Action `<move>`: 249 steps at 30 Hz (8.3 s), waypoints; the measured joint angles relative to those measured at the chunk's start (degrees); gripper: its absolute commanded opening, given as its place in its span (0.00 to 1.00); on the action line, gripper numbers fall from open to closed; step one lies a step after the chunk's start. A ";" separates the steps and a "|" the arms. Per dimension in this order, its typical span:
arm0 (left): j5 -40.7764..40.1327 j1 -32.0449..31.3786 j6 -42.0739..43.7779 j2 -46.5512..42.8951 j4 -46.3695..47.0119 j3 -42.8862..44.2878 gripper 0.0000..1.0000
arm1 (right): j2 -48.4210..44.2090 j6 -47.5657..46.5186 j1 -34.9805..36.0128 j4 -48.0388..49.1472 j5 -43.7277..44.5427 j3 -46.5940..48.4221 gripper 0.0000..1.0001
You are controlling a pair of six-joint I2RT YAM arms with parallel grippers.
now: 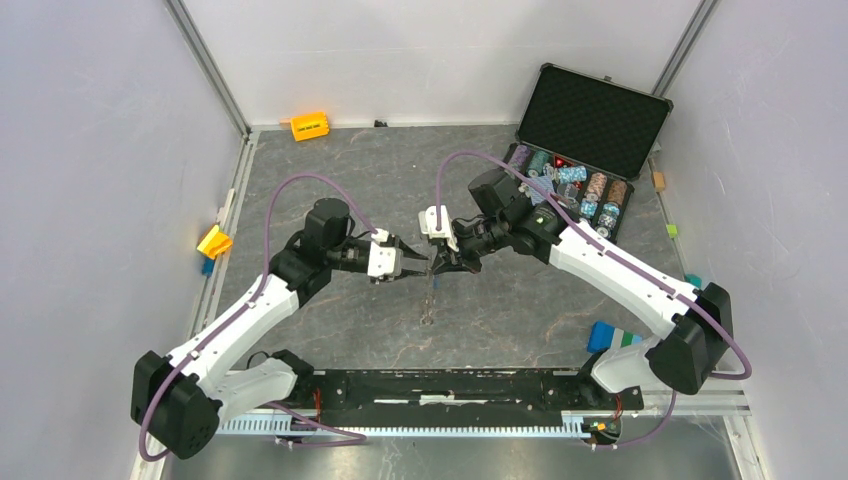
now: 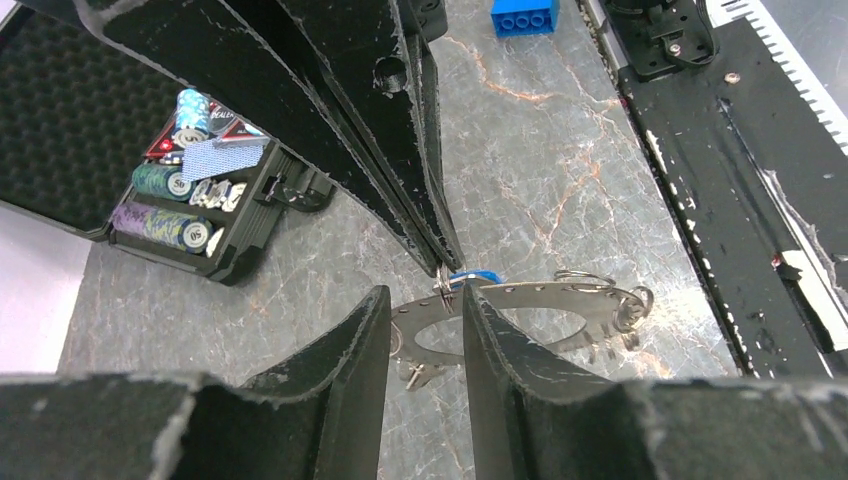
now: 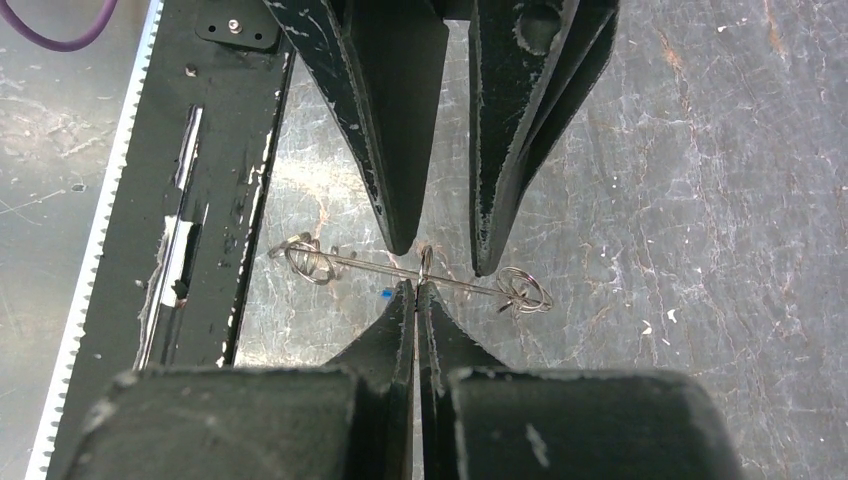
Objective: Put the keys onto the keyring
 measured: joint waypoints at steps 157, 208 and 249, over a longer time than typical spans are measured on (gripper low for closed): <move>-5.95 1.03 -53.16 2.27 61.33 -18.38 0.02 | -3.41 8.11 -7.39 12.15 -10.16 -8.00 0.36; -2.54 1.29 -25.97 1.64 23.80 -4.92 0.45 | -3.30 5.31 -2.56 4.02 4.76 0.94 0.00; -2.19 1.25 -9.46 1.77 28.59 -8.70 0.37 | 9.53 -0.70 3.93 -17.55 20.57 18.38 0.00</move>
